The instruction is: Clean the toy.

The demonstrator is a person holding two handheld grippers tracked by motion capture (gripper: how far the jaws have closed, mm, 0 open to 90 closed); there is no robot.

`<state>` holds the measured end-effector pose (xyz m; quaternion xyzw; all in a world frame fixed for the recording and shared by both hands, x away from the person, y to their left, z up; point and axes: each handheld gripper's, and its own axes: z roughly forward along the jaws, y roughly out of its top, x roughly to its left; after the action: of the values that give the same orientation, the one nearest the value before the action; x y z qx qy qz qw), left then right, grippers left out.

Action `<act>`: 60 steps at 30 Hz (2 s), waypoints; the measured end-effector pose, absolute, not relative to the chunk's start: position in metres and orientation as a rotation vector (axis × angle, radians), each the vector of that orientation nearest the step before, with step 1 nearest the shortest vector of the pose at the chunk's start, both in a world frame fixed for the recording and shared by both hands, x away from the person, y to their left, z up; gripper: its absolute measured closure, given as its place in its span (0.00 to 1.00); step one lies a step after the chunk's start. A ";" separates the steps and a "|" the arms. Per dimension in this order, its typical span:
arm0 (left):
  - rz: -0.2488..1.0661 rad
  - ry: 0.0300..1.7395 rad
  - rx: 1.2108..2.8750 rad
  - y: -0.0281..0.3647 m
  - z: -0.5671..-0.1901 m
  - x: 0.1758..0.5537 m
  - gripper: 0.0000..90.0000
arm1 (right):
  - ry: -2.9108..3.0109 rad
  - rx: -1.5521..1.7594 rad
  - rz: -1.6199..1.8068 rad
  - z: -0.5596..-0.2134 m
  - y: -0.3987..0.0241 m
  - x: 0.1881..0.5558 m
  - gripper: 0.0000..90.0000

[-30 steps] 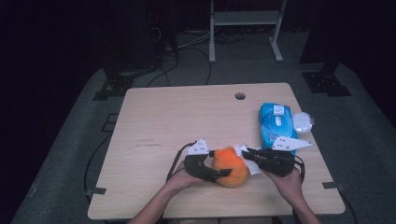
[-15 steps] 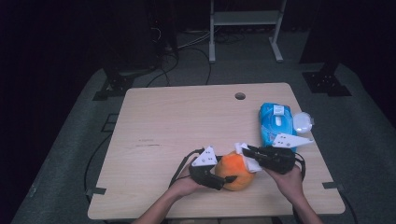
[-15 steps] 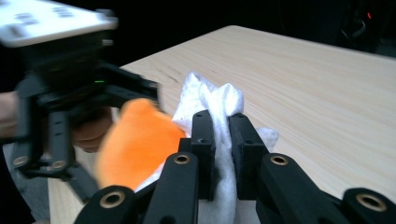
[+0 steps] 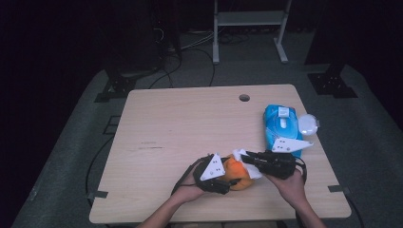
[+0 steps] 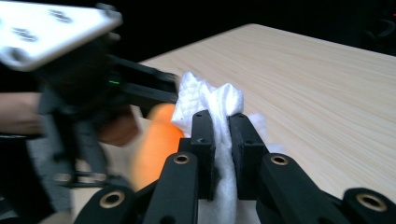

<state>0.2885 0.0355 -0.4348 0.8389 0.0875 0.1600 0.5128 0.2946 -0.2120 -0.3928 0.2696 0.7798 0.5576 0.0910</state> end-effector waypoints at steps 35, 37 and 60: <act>0.444 0.026 2.080 0.029 -0.439 0.277 0.30 | 2.372 0.889 1.593 -0.404 -0.217 0.306 0.90; 0.411 0.059 2.073 0.034 -0.438 0.282 0.30 | 2.353 0.925 1.585 -0.407 -0.225 0.309 0.90; 0.243 0.266 2.008 0.052 -0.441 0.305 0.30 | 2.255 1.034 1.703 -0.412 -0.248 0.312 0.90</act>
<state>0.3051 0.0524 -0.4405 0.8386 0.1113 0.1016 0.5235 0.3117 -0.2484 -0.4115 0.3428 0.7478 0.5647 0.0662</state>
